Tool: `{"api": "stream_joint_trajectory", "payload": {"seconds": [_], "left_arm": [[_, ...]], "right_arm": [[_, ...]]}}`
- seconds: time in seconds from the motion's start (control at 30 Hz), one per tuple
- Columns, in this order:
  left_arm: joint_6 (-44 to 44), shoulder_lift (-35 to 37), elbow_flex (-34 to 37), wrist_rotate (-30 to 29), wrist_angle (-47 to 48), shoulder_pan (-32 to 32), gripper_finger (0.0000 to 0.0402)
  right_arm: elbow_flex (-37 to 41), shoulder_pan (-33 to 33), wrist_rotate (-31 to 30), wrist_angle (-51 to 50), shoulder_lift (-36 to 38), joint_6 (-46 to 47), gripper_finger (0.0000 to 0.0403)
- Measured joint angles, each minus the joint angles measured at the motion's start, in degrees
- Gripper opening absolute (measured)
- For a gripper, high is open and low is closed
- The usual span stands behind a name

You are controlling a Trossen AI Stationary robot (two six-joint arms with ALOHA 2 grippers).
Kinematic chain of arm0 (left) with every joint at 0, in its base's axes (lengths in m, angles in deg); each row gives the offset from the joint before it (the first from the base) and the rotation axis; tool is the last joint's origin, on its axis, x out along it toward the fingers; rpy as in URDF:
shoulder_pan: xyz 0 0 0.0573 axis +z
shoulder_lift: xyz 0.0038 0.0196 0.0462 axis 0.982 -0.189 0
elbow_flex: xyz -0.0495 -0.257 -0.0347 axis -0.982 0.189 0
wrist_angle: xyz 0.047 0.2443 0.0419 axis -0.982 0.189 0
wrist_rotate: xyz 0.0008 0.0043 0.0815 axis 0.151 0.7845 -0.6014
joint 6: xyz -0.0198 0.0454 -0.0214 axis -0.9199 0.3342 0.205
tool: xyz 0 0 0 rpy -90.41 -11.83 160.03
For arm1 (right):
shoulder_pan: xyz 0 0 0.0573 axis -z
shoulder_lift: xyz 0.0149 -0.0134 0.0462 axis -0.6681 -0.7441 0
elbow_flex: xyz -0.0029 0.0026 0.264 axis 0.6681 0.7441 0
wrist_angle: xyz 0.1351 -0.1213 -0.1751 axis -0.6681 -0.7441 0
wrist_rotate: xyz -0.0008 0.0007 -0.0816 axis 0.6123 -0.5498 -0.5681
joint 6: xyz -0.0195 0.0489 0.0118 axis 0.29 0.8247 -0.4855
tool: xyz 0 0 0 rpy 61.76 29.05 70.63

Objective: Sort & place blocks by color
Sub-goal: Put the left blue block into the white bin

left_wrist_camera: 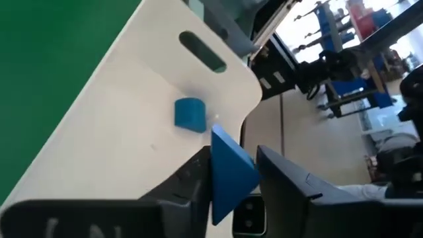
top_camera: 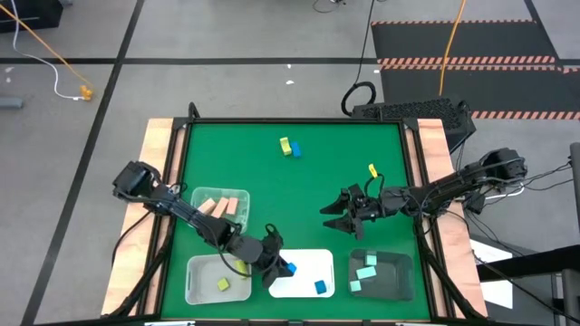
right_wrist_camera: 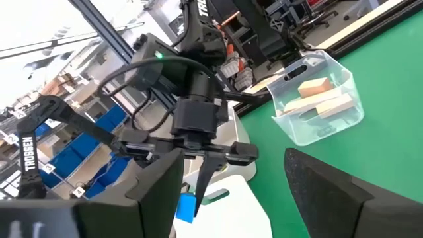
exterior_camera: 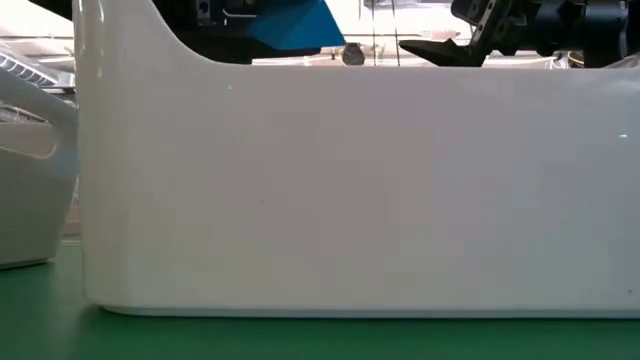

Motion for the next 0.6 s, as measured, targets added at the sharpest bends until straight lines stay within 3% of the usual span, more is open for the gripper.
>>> {"api": "stream_joint_trajectory", "payload": {"seconds": [0.33, 0.6], "left_arm": [[6.12, 0.00, -0.02, -0.10, -6.50, 0.12, 0.0205], [11.33, 0.02, -0.02, 1.65, -8.03, 0.00, 0.0236]], "right_arm": [[0.00, 0.05, -0.02, -0.30, 0.00, -0.05, 0.0251], [0.00, 0.05, -0.04, -0.30, 0.00, -0.21, 0.0251]]}}
